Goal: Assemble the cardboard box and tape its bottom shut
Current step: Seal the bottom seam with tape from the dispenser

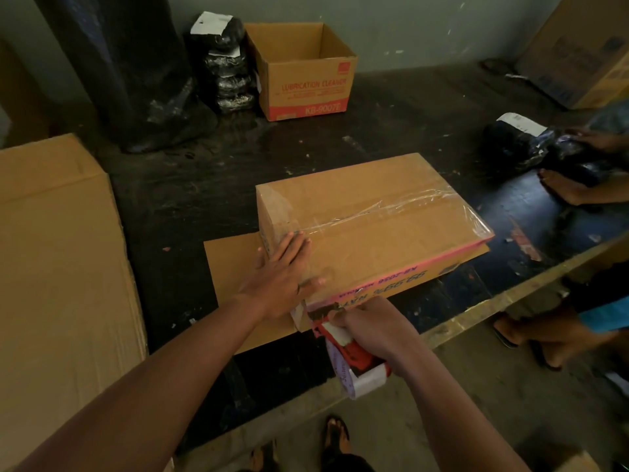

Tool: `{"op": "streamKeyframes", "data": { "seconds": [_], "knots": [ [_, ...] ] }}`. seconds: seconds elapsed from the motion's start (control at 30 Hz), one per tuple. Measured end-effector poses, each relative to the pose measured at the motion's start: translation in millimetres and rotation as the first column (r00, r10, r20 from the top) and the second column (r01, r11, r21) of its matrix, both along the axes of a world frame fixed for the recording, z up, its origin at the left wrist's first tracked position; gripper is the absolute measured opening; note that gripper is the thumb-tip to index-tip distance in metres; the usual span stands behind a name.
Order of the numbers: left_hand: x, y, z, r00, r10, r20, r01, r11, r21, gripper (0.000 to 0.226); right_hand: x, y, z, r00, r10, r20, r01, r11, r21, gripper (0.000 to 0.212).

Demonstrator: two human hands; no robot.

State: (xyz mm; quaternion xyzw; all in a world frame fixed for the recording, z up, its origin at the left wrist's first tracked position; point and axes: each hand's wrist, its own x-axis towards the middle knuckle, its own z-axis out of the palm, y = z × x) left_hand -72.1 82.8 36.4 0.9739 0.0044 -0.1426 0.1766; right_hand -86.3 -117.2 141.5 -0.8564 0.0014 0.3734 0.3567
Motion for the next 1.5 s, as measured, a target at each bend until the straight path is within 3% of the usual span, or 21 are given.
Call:
{"op": "streamKeyframes", "data": {
  "seconds": [0.23,0.33,0.47,0.6,0.73,0.87,1.0,1.13,1.3,1.43,1.5],
  "knots": [
    [-1,1,-2,1.0,-0.009,0.01,0.009,1.0,-0.005,0.089,24,13,2,0.985,0.169,-0.032,-0.172,0.976,-0.136,0.012],
    [0,2,-5,0.999,-0.01,0.03,0.01,1.0,-0.01,0.09,34,19,4,0.986,0.132,-0.099,-0.149,0.969,-0.196,0.03],
    [-1,2,-6,0.999,-0.022,0.028,0.022,1.0,0.01,0.093,43,28,12,0.98,0.141,-0.139,-0.172,0.954,-0.244,0.027],
    [1,1,-2,1.0,-0.006,0.006,0.006,1.0,0.003,0.089,18,32,-10,0.932,0.279,-0.229,-0.334,0.909,-0.249,0.023],
    [5,2,-3,1.0,-0.006,-0.011,0.006,1.0,0.011,0.088,-4,15,-49,0.971,0.142,-0.195,-0.19,0.948,-0.255,0.027],
    [6,2,-1,1.0,-0.012,-0.008,0.012,0.999,0.031,0.091,8,-6,-47,0.996,0.053,-0.071,-0.068,0.971,-0.23,0.037],
    [3,2,-2,0.999,0.001,0.033,0.0,1.0,-0.024,0.091,14,-19,-24,0.998,0.067,0.006,-0.066,0.994,-0.089,0.015],
    [6,3,4,1.0,-0.026,-0.008,0.026,0.999,0.026,0.095,20,-33,-1,0.997,0.052,0.065,-0.051,0.998,-0.022,0.01],
    [6,2,9,0.999,-0.033,-0.017,0.034,0.997,0.065,0.094,36,-39,19,0.994,-0.026,0.109,0.023,0.999,0.022,0.017],
    [6,0,17,0.999,-0.02,-0.03,0.022,0.995,0.097,0.093,47,-36,26,0.987,-0.123,0.105,0.119,0.992,0.041,0.041],
    [7,-2,25,1.0,-0.009,-0.028,0.012,0.993,0.117,0.094,53,-34,30,0.985,-0.134,0.111,0.13,0.99,0.048,0.043]
  ]
}}
